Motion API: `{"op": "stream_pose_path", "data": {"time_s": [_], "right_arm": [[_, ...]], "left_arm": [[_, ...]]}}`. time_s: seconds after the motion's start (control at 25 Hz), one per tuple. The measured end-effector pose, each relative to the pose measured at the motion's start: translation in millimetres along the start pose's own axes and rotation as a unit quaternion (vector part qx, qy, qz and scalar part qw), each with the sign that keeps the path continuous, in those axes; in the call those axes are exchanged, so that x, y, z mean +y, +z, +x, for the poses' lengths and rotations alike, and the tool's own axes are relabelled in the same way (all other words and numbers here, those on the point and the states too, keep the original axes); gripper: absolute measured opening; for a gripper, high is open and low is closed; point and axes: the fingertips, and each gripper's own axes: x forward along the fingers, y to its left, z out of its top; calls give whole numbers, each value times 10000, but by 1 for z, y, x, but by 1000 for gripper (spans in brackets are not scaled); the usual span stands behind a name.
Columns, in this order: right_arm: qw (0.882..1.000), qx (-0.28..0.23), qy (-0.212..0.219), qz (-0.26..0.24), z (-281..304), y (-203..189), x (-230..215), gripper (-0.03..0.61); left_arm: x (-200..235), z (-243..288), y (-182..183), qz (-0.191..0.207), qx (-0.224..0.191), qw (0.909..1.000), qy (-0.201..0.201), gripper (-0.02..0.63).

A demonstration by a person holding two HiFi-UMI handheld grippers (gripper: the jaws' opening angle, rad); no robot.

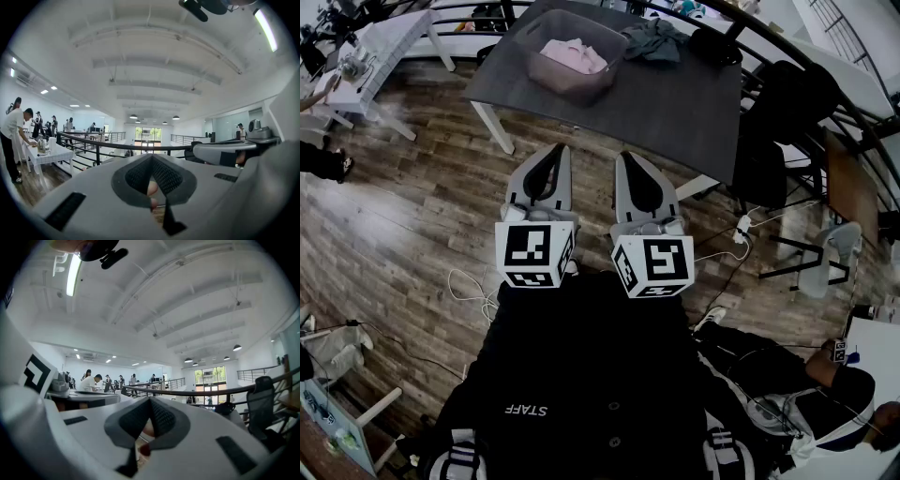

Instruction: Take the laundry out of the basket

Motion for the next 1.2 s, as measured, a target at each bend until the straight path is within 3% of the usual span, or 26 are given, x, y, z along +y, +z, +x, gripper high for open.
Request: {"op": "stream_pose_path", "data": {"time_s": [0.52,1.04,1.2], "right_arm": [[9997,-44,56,220,22,-8,11,14],[9996,175,40,224,51,-31,38,15],[9994,253,231,28,60,-39,46,15]], "left_arm": [[30,4,-10,-84,42,9999,64,0],[75,4,-38,-301,275,9991,62,0],[82,12,-50,-350,407,9986,32,0]]}}
